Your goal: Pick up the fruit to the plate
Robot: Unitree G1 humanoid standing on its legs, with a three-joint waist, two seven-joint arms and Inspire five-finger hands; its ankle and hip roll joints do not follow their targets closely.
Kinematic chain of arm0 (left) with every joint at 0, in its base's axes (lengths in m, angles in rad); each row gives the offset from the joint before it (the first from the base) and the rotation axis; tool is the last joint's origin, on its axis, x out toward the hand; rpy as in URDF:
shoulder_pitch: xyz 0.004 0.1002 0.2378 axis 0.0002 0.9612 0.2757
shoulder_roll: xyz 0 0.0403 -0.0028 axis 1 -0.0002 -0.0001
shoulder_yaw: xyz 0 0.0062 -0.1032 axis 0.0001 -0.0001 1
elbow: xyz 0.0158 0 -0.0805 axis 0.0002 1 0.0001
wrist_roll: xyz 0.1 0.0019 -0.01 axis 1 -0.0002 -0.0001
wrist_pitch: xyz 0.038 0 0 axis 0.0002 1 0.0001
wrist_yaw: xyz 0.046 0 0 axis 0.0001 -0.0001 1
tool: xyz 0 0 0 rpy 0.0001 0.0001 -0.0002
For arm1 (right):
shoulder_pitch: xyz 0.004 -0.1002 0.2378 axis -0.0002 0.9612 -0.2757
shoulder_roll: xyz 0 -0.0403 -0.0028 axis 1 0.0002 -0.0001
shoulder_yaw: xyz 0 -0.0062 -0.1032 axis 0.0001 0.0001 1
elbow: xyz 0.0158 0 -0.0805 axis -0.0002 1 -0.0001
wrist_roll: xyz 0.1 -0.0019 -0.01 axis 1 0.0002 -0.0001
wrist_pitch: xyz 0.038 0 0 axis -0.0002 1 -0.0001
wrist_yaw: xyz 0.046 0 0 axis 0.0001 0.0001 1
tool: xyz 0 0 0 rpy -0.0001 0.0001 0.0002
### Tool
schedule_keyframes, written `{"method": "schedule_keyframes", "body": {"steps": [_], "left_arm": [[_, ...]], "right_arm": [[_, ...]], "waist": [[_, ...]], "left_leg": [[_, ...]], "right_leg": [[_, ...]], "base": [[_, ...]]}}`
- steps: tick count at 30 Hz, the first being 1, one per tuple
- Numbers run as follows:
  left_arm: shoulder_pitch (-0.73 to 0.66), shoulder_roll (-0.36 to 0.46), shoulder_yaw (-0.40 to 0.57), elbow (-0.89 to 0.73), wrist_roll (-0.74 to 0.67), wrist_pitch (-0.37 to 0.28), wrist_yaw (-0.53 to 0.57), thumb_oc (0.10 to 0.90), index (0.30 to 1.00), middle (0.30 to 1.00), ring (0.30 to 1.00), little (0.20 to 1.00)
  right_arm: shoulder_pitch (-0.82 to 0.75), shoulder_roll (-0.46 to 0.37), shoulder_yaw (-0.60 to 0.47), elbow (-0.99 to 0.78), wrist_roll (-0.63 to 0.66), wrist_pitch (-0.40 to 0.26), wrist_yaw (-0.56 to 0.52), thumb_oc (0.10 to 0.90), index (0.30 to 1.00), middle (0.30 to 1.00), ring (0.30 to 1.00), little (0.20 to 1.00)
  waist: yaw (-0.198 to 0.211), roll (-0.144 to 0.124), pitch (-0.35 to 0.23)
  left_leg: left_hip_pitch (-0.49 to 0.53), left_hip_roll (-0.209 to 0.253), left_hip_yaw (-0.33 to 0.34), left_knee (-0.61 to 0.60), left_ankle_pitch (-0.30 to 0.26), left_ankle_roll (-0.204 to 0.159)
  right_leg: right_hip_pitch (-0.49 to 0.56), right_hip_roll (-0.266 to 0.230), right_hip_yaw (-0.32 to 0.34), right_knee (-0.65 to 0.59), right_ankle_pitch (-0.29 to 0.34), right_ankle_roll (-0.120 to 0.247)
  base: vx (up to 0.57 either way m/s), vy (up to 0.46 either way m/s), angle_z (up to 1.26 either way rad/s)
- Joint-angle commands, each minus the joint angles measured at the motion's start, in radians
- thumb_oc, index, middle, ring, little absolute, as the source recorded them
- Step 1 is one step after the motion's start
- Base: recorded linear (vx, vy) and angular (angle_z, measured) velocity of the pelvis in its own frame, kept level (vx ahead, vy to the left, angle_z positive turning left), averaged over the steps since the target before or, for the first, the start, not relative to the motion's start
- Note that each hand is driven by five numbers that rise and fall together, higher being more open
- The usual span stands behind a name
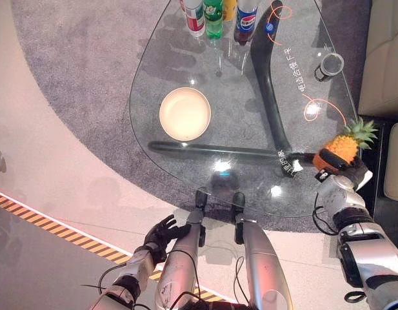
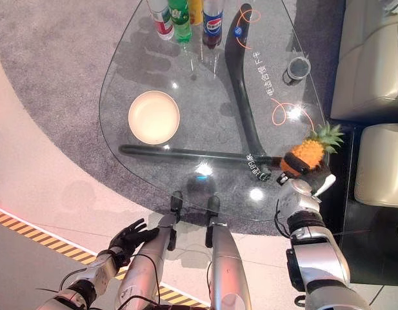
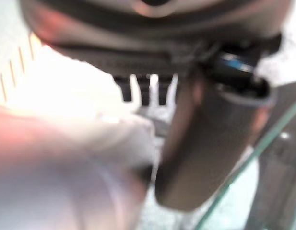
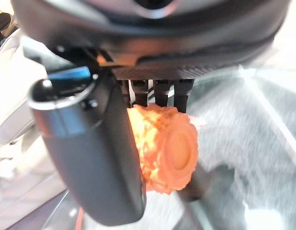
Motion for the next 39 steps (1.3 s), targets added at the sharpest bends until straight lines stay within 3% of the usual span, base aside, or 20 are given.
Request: {"method": "schedule_keyframes", "body": {"steps": [1, 9, 14, 19, 25, 30, 34, 36, 39], "left_arm": [[0.086, 0.026, 0.029, -0.038, -0.026, -0.017, -0.001, 0.800, 0.900, 0.900, 0.900, 0.900], [0.116, 0.028, 0.071, -0.068, -0.079, -0.063, 0.016, 0.800, 0.900, 0.900, 0.900, 0.900], [0.132, 0.020, 0.128, -0.106, -0.138, -0.106, 0.046, 0.800, 0.900, 0.900, 0.900, 0.900], [0.158, 0.031, 0.246, -0.217, -0.214, -0.203, 0.100, 0.800, 0.900, 0.900, 0.900, 0.900], [0.161, 0.054, 0.347, -0.419, -0.176, -0.288, 0.155, 0.800, 0.900, 0.900, 0.900, 0.900], [0.180, 0.076, 0.380, -0.660, -0.122, -0.286, 0.152, 0.800, 0.900, 0.900, 0.900, 0.900], [0.195, 0.074, 0.379, -0.759, -0.138, -0.279, 0.102, 0.800, 0.900, 0.900, 0.900, 0.900], [0.205, 0.073, 0.371, -0.847, -0.172, -0.247, 0.039, 0.800, 0.900, 0.900, 0.900, 0.900], [0.220, 0.067, 0.341, -0.962, -0.265, -0.147, -0.092, 0.800, 0.900, 0.900, 0.900, 0.900]], "right_arm": [[-0.022, -0.050, -0.002, -0.154, -0.103, -0.097, -0.004, 0.100, 0.300, 0.300, 0.300, 0.200], [0.017, -0.050, -0.009, -0.359, -0.181, -0.137, 0.027, 0.100, 0.300, 0.300, 0.300, 0.200], [0.070, -0.020, -0.004, -0.499, -0.242, -0.155, 0.115, 0.100, 0.300, 0.300, 0.300, 0.200], [0.189, 0.018, 0.012, -0.674, -0.306, -0.166, 0.316, 0.100, 0.300, 0.300, 0.300, 0.200], [0.307, 0.048, 0.029, -0.800, -0.340, -0.201, 0.545, 0.100, 0.300, 0.300, 0.300, 0.200], [0.398, 0.057, 0.029, -0.884, -0.368, -0.233, 0.693, 0.100, 0.300, 0.300, 0.300, 0.200], [0.429, 0.049, 0.042, -0.931, -0.394, -0.235, 0.753, 0.100, 0.300, 0.300, 0.300, 0.200], [0.443, 0.039, 0.050, -0.954, -0.392, -0.237, 0.803, 0.100, 0.300, 0.300, 0.300, 0.200], [0.454, 0.029, 0.062, -0.988, -0.395, -0.235, 0.853, 0.100, 0.300, 0.300, 0.300, 0.200]], "waist": [[-0.011, -0.049, -0.021], [-0.022, -0.056, -0.021], [-0.026, -0.059, -0.027], [-0.031, -0.063, -0.076], [-0.018, -0.072, -0.121], [0.002, -0.082, -0.155], [0.012, -0.086, -0.167], [0.020, -0.090, -0.175], [0.029, -0.092, -0.183]], "left_leg": [[0.024, -0.053, -0.001, 0.103, -0.113, 0.033], [0.113, -0.054, -0.006, 0.083, -0.123, 0.033], [0.154, -0.054, -0.011, 0.075, -0.126, 0.029], [0.200, -0.050, -0.019, 0.054, -0.123, 0.025], [0.239, -0.051, -0.041, 0.055, -0.125, 0.020], [0.269, -0.054, -0.063, 0.054, -0.129, 0.017], [0.281, -0.054, -0.073, 0.052, -0.130, 0.015], [0.293, -0.054, -0.079, 0.046, -0.130, 0.014], [0.303, -0.054, -0.087, 0.040, -0.129, 0.013]], "right_leg": [[0.092, -0.009, 0.003, -0.125, 0.057, 0.040], [0.192, -0.007, 0.012, -0.158, 0.048, 0.034], [0.242, -0.006, 0.011, -0.170, 0.039, 0.029], [0.298, -0.007, -0.002, -0.177, 0.016, 0.023], [0.357, -0.005, -0.022, -0.177, -0.009, 0.019], [0.400, -0.003, -0.041, -0.177, -0.026, 0.019], [0.418, -0.003, -0.050, -0.178, -0.032, 0.020], [0.436, -0.003, -0.059, -0.184, -0.036, 0.021], [0.452, -0.001, -0.067, -0.191, -0.038, 0.021]], "base": [[-0.03, 0.023, 0.01], [0.00, 0.001, 0.00], [0.00, 0.000, 0.00], [0.01, -0.005, 0.00], [0.05, -0.035, 0.08], [0.06, -0.048, 0.17], [0.04, -0.036, 0.10], [0.06, -0.053, 0.03], [0.04, -0.036, 0.04]]}}
